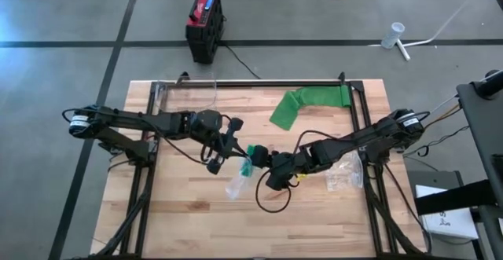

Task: Roll bandage
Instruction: Put the blue rolled bandage into the transparent zip bag, then put the blue rolled bandage package into the transparent bin

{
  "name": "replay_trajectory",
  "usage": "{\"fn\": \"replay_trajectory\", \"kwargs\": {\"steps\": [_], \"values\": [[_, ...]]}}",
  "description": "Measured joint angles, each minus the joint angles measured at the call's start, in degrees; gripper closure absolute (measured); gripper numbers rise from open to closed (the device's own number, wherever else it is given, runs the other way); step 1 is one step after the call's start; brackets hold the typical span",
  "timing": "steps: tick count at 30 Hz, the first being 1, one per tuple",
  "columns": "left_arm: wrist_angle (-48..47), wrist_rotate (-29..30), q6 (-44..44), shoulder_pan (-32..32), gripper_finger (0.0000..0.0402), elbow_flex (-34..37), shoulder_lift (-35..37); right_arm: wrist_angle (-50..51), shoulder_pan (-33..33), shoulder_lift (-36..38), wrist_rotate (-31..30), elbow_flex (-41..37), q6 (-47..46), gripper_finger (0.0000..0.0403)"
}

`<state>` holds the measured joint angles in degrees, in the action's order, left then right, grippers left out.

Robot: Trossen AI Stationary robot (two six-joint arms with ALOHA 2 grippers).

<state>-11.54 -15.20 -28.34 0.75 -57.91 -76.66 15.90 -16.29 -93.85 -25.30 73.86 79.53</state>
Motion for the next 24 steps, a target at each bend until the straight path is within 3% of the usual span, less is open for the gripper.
{"fn": "replay_trajectory", "kwargs": {"steps": [6,11,16,24], "values": [[-0.5,5.9,-2.5,-0.7,0.0401,0.0,0.9,0.1,0.7,0.0,-1.0,0.0,0.0,0.0199],[-1.3,13.6,-4.2,-2.6,0.0401,0.0,2.8,0.1,0.3,1.1,-8.8,0.0,-0.1,0.0189],[-3.0,27.1,-6.6,-7.4,0.0401,0.0,5.7,-1.8,0.3,5.1,-14.9,0.0,-5.8,0.0181],[-4.9,50.4,-6.8,-13.6,0.0401,0.5,7.3,-5.5,1.3,9.6,-15.3,1.3,-27.8,0.0190]]}}
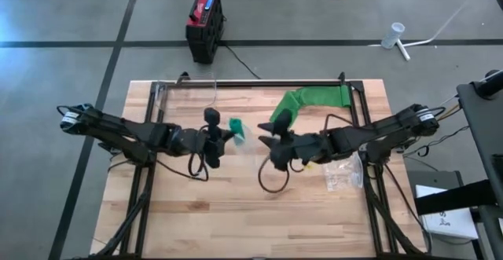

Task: Roll bandage
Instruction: Put the blue rolled bandage package into the transparent bin

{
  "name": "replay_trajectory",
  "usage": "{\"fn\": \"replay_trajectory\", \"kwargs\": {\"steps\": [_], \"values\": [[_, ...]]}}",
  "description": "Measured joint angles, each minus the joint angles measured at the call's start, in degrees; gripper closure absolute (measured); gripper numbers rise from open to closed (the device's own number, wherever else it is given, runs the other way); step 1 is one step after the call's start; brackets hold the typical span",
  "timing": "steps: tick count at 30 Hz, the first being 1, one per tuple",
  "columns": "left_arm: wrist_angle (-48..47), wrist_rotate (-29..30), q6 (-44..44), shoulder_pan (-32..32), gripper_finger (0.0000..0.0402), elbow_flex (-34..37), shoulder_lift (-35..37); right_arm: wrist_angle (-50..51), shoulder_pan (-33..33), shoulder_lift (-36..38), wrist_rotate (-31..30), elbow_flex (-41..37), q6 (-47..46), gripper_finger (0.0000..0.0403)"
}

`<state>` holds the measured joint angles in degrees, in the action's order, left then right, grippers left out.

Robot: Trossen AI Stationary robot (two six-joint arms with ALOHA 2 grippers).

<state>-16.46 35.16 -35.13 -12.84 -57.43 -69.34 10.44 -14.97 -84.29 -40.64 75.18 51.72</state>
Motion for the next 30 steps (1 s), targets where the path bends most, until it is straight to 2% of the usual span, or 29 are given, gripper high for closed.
{"fn": "replay_trajectory", "kwargs": {"steps": [4,5,9,10,14,18,21,23,25,27,30], "values": [[2.1,-4.8,0.5,-0.9,0.0401,0.0,-2.4,0.4,0.5,-0.1,0.0,1.3,-5.7,0.0197],[1.8,-4.2,0.5,-1.0,0.0401,0.0,-3.2,0.3,0.4,-0.2,0.1,1.6,-6.2,0.0198],[-1.2,12.2,0.1,0.2,0.0401,0.0,-4.6,0.4,0.5,-1.0,0.3,2.3,-8.4,0.0199],[-1.4,13.9,0.1,1.0,0.0401,0.0,-4.6,0.7,0.5,-1.1,0.3,2.3,-9.2,0.0199],[-1.2,12.4,1.8,2.9,0.0401,0.0,-4.5,0.4,0.5,-1.2,0.2,2.4,-11.9,0.0199],[-1.8,19.6,3.8,5.9,0.0401,0.0,-3.0,0.5,0.5,-1.3,0.3,2.4,-13.2,0.0197],[-2.5,21.1,5.4,10.3,0.0401,0.0,-0.8,0.4,0.6,-1.3,0.2,2.4,-13.7,0.0198],[-3.9,20.0,8.0,14.3,0.0401,0.0,1.1,0.5,0.6,-1.3,0.2,2.3,-13.8,0.0200],[-6.0,16.6,12.6,20.2,0.0401,0.0,3.3,0.5,0.6,-1.3,0.2,2.3,-14.7,0.0203],[-9.2,10.5,18.4,27.1,0.0401,0.0,5.6,0.7,0.6,-1.3,0.2,2.3,-15.8,0.0203],[-13.3,-2.2,27.3,39.1,0.0401,0.0,8.5,1.2,0.6,-1.3,0.4,2.3,-17.0,0.0202]]}}
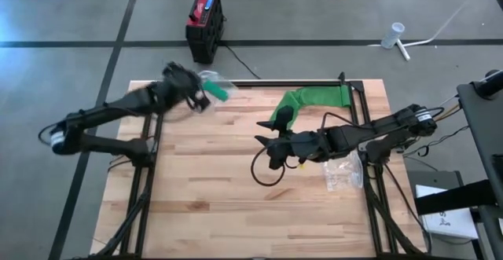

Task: Roll bandage
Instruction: Put the blue rolled bandage package into the transparent bin

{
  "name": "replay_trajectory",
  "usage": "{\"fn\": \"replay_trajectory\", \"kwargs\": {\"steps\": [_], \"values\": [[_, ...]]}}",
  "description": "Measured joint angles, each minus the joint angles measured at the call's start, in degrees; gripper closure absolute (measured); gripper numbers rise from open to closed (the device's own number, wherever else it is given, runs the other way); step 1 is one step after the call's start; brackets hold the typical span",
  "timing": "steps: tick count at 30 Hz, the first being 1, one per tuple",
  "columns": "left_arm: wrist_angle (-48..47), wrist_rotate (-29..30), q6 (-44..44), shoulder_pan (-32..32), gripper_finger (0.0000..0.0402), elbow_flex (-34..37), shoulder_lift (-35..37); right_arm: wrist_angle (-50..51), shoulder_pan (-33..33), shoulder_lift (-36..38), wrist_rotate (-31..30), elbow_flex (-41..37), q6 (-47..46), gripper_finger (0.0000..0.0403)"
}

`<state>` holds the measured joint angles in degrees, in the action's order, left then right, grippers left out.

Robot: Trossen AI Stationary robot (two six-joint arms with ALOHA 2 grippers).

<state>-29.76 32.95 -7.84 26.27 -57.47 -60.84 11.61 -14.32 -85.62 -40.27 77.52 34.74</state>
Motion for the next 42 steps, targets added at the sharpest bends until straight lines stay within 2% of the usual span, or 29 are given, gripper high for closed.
{"fn": "replay_trajectory", "kwargs": {"steps": [2,4,6,10,13,19,26,33,39,42], "values": [[-3.1,-6.8,4.9,7.8,0.0401,-0.1,1.0,0.0,0.1,0.0,0.2,0.0,-0.7,0.0202],[-8.4,-10.5,8.0,14.5,0.0401,-1.3,0.9,0.1,0.1,0.0,0.3,0.0,-0.8,0.0203],[-13.2,-11.4,8.9,19.3,0.0401,-3.7,0.1,0.0,0.2,0.0,0.4,0.0,-0.7,0.0204],[-25.8,-13.1,12.3,24.9,0.0401,-11.9,-3.9,0.0,1.0,-0.4,2.6,-0.1,-1.1,0.0202],[-37.2,-14.7,15.0,27.0,0.0401,-17.9,-8.9,-0.2,1.9,-0.7,6.2,-0.1,-2.6,0.0203],[-47.3,-16.2,21.7,27.4,0.0401,-22.4,-18.3,0.0,2.1,-1.0,8.1,-0.6,-3.2,0.0208],[-48.0,-17.0,25.0,31.0,0.0401,-22.6,-26.4,1.5,2.1,-1.0,9.3,-1.7,-2.1,0.0208],[-50.2,-20.8,29.0,34.9,0.0401,-29.9,-32.6,1.7,3.3,-1.0,9.6,-2.5,0.8,0.0207],[-52.9,-22.0,31.7,36.1,0.0395,-33.4,-36.8,1.8,5.4,-1.0,17.1,-2.6,0.1,0.0206],[-53.3,-21.6,32.7,36.5,0.0381,-33.8,-37.9,1.8,6.2,-1.0,18.7,-2.7,-0.3,0.0203]]}}
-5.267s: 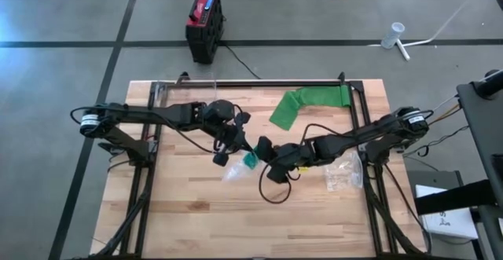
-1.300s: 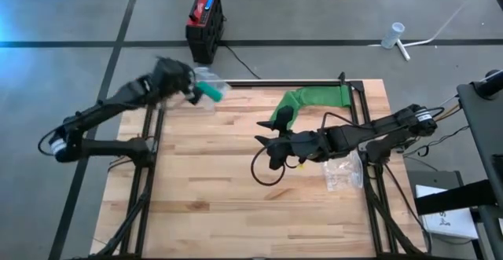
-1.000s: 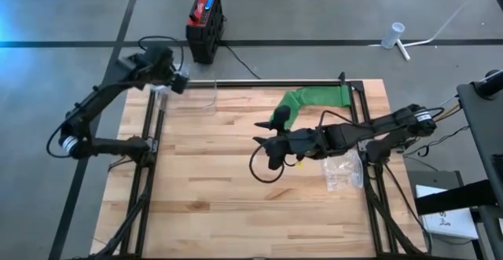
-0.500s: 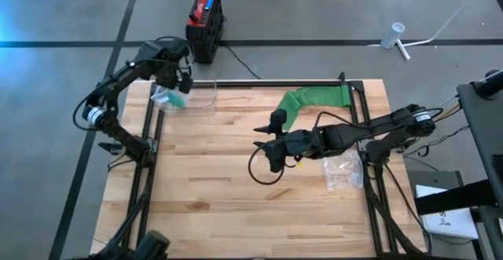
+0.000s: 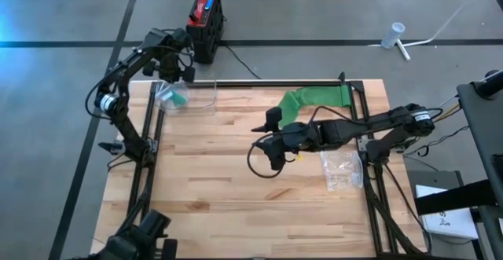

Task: Roll bandage
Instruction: Put the blue rolled bandage package into the transparent bin, then roll the green bandage

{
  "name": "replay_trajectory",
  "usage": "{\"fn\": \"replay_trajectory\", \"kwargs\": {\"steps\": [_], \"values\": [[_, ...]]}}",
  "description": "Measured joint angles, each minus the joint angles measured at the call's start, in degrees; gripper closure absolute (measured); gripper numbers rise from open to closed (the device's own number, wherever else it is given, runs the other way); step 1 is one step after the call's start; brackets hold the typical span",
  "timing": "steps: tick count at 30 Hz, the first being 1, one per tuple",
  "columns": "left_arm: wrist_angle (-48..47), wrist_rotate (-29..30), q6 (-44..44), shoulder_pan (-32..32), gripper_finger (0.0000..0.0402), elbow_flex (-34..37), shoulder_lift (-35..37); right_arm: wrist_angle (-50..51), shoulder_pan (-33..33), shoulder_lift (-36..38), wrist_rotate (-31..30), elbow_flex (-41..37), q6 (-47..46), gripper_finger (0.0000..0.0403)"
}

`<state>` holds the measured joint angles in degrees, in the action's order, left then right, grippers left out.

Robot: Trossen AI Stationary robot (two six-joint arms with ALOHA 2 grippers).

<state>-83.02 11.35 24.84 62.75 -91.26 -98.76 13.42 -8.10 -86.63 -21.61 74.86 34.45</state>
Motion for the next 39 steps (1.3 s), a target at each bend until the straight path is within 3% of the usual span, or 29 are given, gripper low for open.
{"fn": "replay_trajectory", "kwargs": {"steps": [12,17,21,26,32,39], "values": [[-1.1,5.7,-0.8,0.3,0.0278,-3.2,-3.9,2.2,0.3,0.0,0.0,-0.1,-2.8,0.0186],[-5.9,15.0,-4.9,0.3,0.0231,-9.4,-3.9,2.9,0.3,0.0,-0.9,-0.1,-3.7,0.0183],[-5.3,13.8,-7.5,0.1,0.0212,-15.2,-3.1,3.1,0.3,0.0,-1.0,-0.1,-4.1,0.0190],[0.7,5.3,-11.7,-2.9,0.0217,-18.1,-1.6,3.3,0.4,0.2,-2.1,-0.2,-5.2,0.0201],[10.6,-3.9,-19.6,-10.2,0.0252,-15.5,1.3,-0.3,4.1,6.2,9.9,-4.3,-11.7,0.0213],[23.7,-4.0,-22.2,-21.1,0.0295,-8.3,5.9,-5.9,5.7,16.5,9.6,-15.9,-18.5,0.0234]]}}
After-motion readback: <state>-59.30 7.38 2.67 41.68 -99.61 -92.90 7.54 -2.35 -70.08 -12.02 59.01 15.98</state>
